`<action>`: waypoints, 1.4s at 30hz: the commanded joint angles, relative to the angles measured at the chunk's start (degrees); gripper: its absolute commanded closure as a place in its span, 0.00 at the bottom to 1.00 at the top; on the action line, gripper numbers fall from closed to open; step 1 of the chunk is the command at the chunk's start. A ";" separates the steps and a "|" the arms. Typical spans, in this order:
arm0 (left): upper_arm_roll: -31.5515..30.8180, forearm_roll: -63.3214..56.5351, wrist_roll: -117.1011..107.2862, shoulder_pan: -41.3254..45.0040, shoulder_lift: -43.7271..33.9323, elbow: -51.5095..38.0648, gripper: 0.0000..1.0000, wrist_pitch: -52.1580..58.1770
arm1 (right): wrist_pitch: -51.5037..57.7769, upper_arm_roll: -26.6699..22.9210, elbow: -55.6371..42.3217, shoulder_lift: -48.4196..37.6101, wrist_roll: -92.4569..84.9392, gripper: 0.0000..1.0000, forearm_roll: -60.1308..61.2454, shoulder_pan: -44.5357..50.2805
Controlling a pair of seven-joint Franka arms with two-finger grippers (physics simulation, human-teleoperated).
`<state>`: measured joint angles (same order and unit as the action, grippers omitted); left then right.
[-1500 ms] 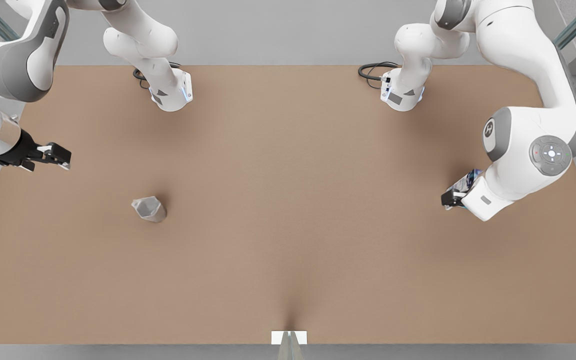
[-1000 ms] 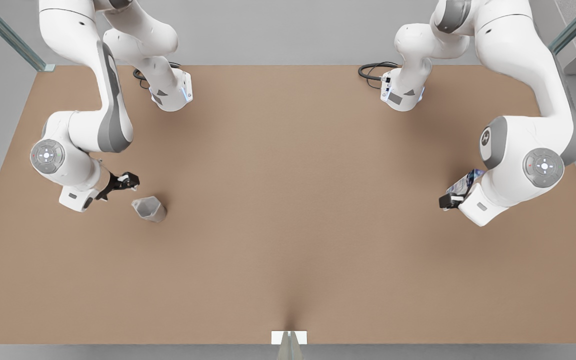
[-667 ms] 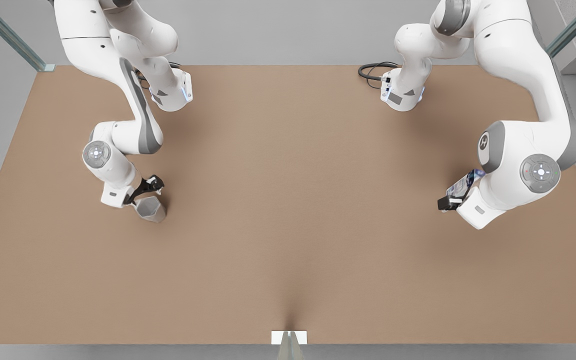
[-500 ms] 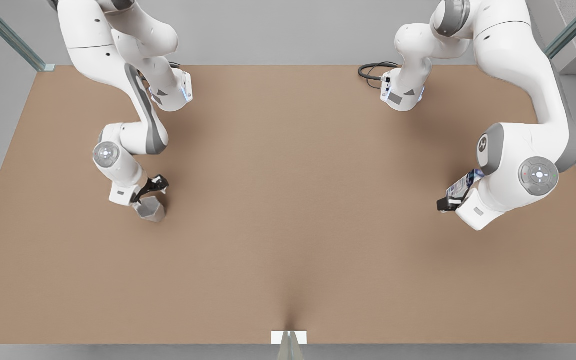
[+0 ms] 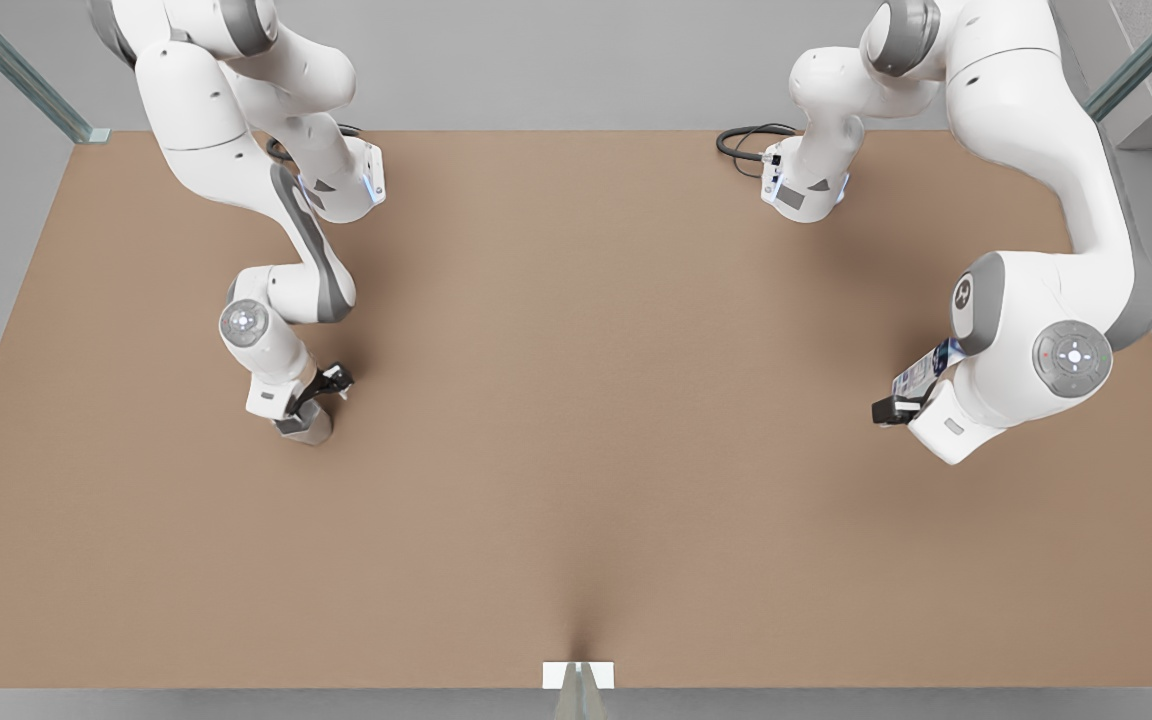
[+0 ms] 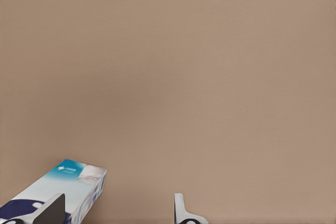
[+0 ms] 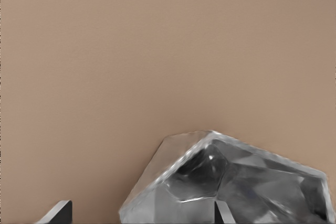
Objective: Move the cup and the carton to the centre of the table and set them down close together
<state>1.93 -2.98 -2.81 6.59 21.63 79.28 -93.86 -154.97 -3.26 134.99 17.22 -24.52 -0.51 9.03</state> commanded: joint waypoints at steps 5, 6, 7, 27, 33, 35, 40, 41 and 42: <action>0.00 -0.01 -0.09 0.00 0.00 0.00 0.00 0.00 | -0.06 -0.08 -0.07 -0.17 0.09 0.79 -0.90 0.11; 0.00 -0.01 -0.09 0.00 0.08 0.00 0.00 0.00 | 0.02 -0.08 -0.07 -0.43 0.09 0.79 -0.90 0.20; 0.00 -0.01 -0.09 0.00 0.08 0.00 0.00 0.00 | 0.20 -0.08 -0.07 -0.52 -0.09 0.79 -0.89 0.20; 0.00 0.17 -0.09 0.00 -0.27 -0.18 0.00 -0.35 | 7.76 0.09 -3.59 -4.03 -0.35 0.79 -0.81 1.07; 0.09 0.26 -0.09 -0.26 -0.09 -0.18 0.00 -0.62 | 13.12 1.15 -14.49 -0.08 10.90 0.79 -0.54 8.37; 0.18 0.34 -0.09 -0.26 -0.09 -0.26 0.00 -0.62 | 15.58 5.71 -18.26 1.94 17.14 0.79 -0.46 8.37; 0.18 0.43 0.00 -0.70 0.00 -0.26 0.00 -0.79 | 20.94 5.72 -32.86 9.76 27.95 0.79 -0.46 15.49; 0.18 0.43 0.00 -0.70 0.00 -0.26 0.00 -0.79 | 22.08 5.72 -36.10 11.34 30.93 0.79 -0.37 17.16; 0.18 0.43 0.00 -0.70 0.00 -0.26 0.00 -0.79 | 25.51 5.72 -41.38 13.72 34.19 0.79 -0.28 19.35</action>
<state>2.11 -2.59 -2.81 5.89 21.63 79.01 -94.66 -129.34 2.50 91.78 32.06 11.12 -0.38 29.40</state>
